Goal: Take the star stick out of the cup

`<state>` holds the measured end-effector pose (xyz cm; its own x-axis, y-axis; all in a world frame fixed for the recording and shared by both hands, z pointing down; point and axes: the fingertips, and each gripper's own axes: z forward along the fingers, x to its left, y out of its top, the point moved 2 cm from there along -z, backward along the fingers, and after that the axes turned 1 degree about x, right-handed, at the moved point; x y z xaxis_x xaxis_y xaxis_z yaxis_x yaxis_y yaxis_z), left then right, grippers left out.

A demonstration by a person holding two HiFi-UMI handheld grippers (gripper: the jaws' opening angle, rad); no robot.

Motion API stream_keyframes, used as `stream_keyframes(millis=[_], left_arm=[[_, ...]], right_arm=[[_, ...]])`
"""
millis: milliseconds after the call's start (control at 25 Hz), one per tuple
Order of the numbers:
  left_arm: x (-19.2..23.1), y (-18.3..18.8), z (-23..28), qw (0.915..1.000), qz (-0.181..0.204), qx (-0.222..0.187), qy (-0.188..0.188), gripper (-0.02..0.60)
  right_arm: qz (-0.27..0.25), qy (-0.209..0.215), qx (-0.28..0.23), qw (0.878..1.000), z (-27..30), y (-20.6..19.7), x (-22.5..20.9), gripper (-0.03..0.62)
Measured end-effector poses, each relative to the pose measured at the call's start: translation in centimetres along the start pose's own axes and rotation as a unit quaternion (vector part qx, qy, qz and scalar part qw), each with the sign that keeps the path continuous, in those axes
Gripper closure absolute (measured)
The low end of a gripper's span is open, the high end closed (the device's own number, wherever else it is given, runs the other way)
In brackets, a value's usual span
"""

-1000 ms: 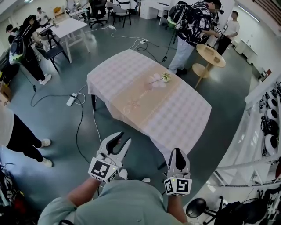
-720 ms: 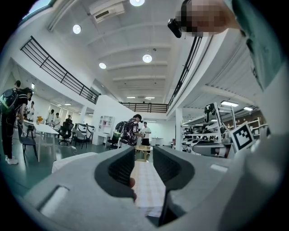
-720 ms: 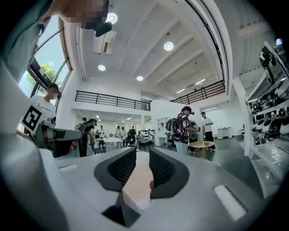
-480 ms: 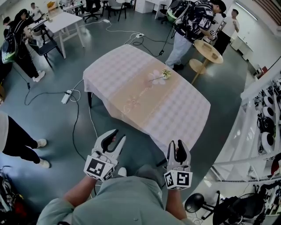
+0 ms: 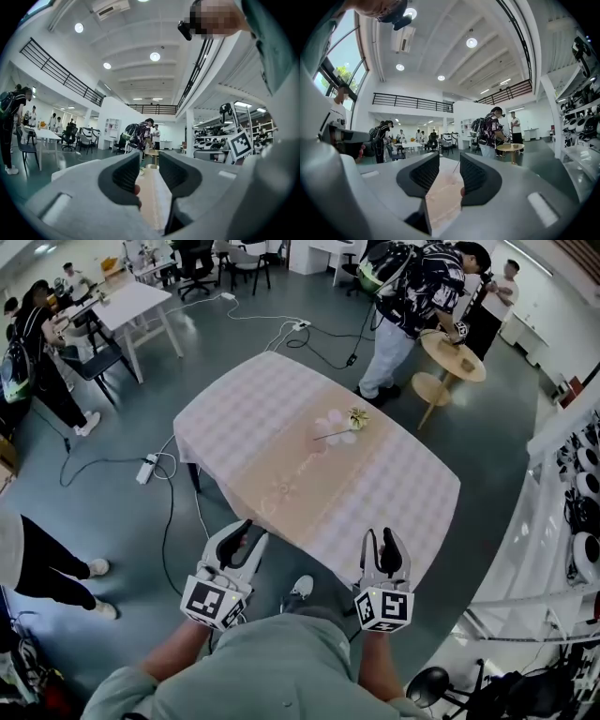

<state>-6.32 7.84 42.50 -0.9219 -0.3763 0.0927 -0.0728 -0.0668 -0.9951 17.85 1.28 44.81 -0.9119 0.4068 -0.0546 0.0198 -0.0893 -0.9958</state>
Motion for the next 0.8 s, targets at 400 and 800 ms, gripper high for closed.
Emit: stream_keyframes(millis=[400, 800], left_arm=[[2.9, 2.9, 11.4, 0.9992, 0.024, 0.033, 0.002, 0.449], [8.4, 3.0, 19.8, 0.9964, 0.012, 0.045, -0.071, 0.449]], right_arm=[[0.031, 0.017, 0.026, 0.999, 10.5, -2.0, -3.6, 0.467], [0.070, -0.039, 0.075, 0.994, 18.6, -5.7, -3.9, 0.459]])
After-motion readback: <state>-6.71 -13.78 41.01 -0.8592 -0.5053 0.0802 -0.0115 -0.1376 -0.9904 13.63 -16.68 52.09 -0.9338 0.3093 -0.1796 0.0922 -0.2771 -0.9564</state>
